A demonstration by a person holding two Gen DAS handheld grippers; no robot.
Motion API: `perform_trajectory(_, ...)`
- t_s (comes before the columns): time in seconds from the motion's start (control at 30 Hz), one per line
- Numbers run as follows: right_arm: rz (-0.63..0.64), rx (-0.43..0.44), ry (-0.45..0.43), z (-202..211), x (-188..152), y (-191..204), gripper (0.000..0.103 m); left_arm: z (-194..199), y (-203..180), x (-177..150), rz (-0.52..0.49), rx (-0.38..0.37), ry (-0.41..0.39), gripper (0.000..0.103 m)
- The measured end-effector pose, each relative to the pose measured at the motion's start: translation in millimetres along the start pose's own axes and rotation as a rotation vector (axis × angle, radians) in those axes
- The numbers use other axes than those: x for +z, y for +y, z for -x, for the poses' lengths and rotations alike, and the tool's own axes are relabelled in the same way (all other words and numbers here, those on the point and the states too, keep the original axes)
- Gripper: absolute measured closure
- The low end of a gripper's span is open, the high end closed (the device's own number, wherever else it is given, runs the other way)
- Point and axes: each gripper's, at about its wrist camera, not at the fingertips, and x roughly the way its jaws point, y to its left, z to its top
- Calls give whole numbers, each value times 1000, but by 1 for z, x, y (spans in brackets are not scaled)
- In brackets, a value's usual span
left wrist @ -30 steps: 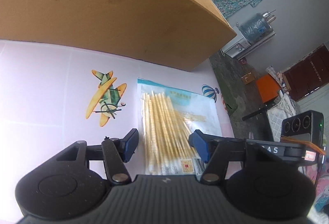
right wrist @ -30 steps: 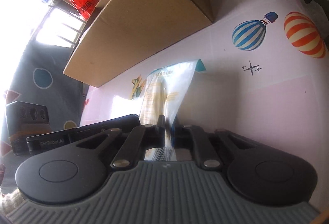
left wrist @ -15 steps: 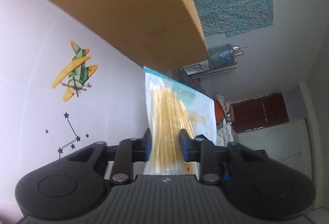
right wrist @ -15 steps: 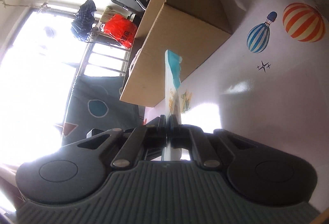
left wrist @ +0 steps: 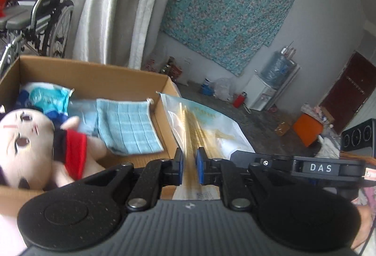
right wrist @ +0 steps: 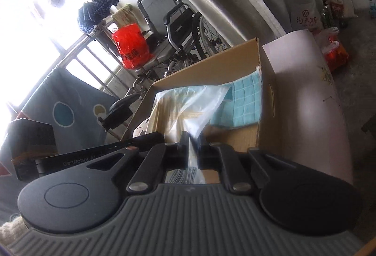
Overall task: Organize soft objects
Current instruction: 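Lower the cotton-swab bag into the box onto the towel and release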
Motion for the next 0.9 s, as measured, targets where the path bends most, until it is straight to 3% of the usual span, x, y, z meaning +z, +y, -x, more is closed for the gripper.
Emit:
perform_trajectory(0.1, -29, -108, 43, -60, 41, -1, 94, -24, 15, 17, 29, 72, 10, 91)
perform_trajectory(0.2, 80, -279, 109, -119, 58, 6, 94, -64, 37, 15, 67, 126, 91, 90)
perform_trajectory(0.27, 157, -367, 222, -163, 56, 11, 93, -90, 53, 10, 104, 177, 173, 90)
perform_trajectory(0.33, 188, -413, 356, -192, 46, 9, 92, -105, 58, 6, 57, 230, 236, 88)
perform_trajectory(0.37, 250, -473, 387, -203, 37, 12, 92, -115, 61, 5, 34, 227, 291, 84)
perform_trajectory(0.43, 332, -502, 437, -211, 27, 19, 84, -127, 63, 4, 33, 240, 374, 81)
perform_trajectory(0.47, 354, -513, 459, -213, 24, 20, 84, -127, 61, 5, 20, 244, 393, 78)
perform_trajectory(0.57, 413, -553, 478, -211, 19, 23, 78, -121, 49, 7, -63, 377, 397, 43)
perform_trajectory(0.6, 434, -554, 476, -211, 21, 24, 77, -119, 46, 7, -90, 401, 388, 40)
perform_trajectory(0.7, 435, -537, 439, -202, 23, 21, 77, -107, 43, 8, -115, 374, 334, 44)
perform_trajectory(0.8, 380, -515, 376, -181, 26, 21, 77, -84, 41, 12, -53, 331, 303, 56)
perform_trajectory(0.9, 378, -496, 287, -154, 28, 33, 77, -40, 32, 16, 3, 244, 234, 56)
